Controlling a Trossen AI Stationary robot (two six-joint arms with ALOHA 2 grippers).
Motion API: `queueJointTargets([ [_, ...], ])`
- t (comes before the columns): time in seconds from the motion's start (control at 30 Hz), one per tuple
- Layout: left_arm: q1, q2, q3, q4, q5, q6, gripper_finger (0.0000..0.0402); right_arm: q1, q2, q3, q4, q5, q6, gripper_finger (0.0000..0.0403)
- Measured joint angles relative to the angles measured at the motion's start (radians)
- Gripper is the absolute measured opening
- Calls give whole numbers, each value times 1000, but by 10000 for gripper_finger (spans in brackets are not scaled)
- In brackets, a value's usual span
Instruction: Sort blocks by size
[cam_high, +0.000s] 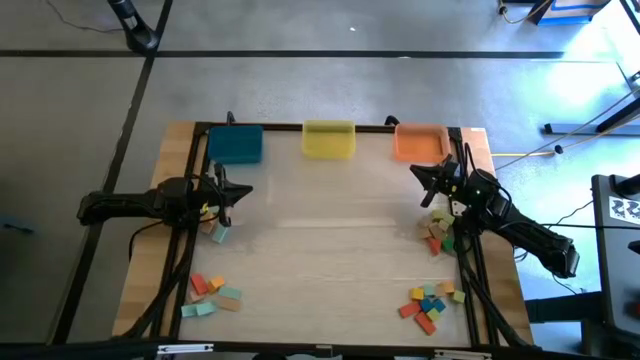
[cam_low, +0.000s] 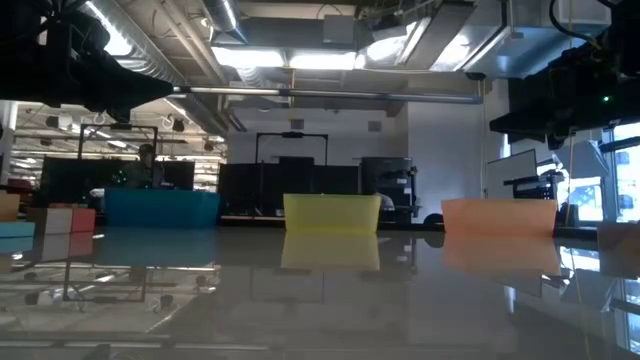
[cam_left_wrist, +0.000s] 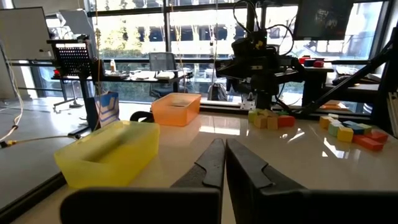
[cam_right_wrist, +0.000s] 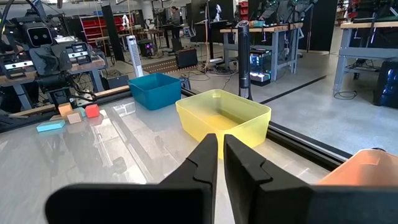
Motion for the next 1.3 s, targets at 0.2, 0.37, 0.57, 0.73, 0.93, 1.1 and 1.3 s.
queueJointTargets([
  [0.2, 0, 0, 0, 0, 0, 0, 4, 0, 0, 0, 0, 0, 0, 30],
  [0.37, 0, 0, 0, 0, 0, 0, 4, 0, 0, 0, 1, 0, 0, 30],
  [0.57, 0, 0, 0, 5, 0, 61, 4, 0, 0, 0, 1, 0, 0, 30],
  [0.73, 0, 0, 0, 14, 0, 30, 4, 0, 0, 0, 1, 0, 0, 30],
  [0.93, 0, 3, 0, 137, 2, -104, 4, 0, 0, 0, 2, 0, 0, 30],
  [1.1, 0, 3, 0, 283, 2, -118, 4, 0, 0, 0, 2, 0, 0, 30],
  [1.3, -2, 7, 0, 310, 3, -112, 4, 0, 0, 0, 2, 0, 0, 30],
])
